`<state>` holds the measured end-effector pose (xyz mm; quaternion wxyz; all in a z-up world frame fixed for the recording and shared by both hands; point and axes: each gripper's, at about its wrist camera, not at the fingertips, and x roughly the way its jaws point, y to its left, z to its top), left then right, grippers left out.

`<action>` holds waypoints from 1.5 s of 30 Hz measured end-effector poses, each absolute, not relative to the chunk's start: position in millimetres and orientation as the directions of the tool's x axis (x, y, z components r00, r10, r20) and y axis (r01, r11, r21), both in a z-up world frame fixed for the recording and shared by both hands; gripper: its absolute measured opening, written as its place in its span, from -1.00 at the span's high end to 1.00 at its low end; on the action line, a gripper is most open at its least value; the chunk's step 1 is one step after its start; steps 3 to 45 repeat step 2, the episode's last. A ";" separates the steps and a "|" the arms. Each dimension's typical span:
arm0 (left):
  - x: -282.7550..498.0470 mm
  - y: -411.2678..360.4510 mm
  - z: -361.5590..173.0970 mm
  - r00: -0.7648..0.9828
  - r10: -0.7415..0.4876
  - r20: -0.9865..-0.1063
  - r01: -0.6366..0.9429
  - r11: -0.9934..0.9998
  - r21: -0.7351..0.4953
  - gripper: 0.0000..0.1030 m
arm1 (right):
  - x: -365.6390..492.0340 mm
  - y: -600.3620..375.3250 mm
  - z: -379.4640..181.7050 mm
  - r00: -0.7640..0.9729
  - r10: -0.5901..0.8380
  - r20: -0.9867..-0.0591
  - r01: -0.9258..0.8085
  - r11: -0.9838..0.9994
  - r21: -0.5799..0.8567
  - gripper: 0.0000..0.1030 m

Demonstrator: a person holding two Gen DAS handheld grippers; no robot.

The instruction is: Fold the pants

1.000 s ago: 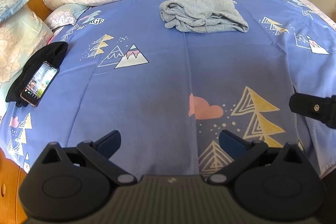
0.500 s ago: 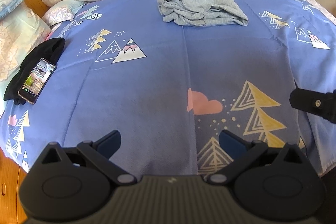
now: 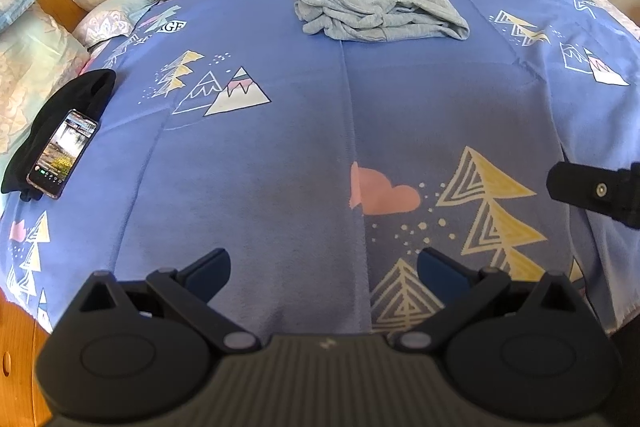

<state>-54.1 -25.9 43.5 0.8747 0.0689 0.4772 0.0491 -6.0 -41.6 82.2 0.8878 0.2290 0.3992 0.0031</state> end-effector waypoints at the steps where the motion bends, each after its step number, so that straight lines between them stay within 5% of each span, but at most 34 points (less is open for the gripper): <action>1: -53.3 -26.1 42.8 0.538 0.150 -0.829 -0.019 0.986 0.166 -1.00 | -5.6 -42.0 82.0 0.681 0.189 -0.708 0.177 0.895 0.409 -0.95; 45: -52.3 -26.2 42.1 0.536 0.148 -0.831 -0.020 0.986 0.163 -1.00 | -4.9 -42.2 81.8 0.680 0.189 -0.708 0.176 0.896 0.408 -0.95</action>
